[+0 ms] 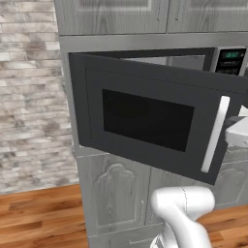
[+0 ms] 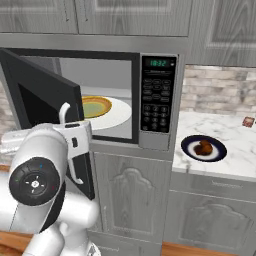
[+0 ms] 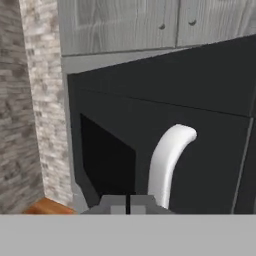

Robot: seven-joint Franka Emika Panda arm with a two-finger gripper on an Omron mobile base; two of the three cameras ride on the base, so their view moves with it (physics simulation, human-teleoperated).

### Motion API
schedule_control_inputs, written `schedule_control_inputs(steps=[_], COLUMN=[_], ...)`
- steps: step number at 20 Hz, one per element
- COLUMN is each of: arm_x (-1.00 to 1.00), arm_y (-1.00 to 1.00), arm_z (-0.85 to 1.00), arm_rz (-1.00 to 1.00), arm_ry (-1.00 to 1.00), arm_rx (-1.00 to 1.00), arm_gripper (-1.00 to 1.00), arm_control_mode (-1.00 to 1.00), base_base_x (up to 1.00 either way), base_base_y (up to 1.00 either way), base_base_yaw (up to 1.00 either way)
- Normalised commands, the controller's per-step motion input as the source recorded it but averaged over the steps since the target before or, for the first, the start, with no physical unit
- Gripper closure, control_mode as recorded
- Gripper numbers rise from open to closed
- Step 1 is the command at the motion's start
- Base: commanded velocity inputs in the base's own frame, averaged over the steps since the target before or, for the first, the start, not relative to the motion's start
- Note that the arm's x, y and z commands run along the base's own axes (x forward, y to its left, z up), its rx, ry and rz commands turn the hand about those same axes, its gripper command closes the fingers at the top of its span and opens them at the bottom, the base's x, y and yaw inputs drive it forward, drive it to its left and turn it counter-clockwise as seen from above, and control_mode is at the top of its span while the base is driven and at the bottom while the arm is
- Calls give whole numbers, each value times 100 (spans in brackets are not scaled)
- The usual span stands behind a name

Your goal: Pick the chicken drumstick from the counter and place it in the microwave. Then turn on the microwave.

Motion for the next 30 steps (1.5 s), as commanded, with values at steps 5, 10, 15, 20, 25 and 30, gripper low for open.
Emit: schedule_control_inputs(steps=[5, 10, 15, 20, 25, 30], arm_x=[-61, -52, -35, -17, -1, 0], arm_y=[41, 21, -17, -47, -46, -38], arm_z=[0, 0, 0, 0, 0, 0], arm_rz=[4, 1, 0, 0, 0, 9], arm_ry=[-2, 0, 0, 0, 0, 0], arm_rx=[-4, -1, 0, 0, 0, 0], arm_gripper=[100, 100, 100, 100, 100, 100], arm_control_mode=[-100, -100, -100, -100, -100, -100], base_base_x=[0, 0, 0, 0, 0, 0], base_base_y=[0, 0, 0, 0, 0, 0], base_base_yaw=[0, 0, 0, 0, 0, 0])
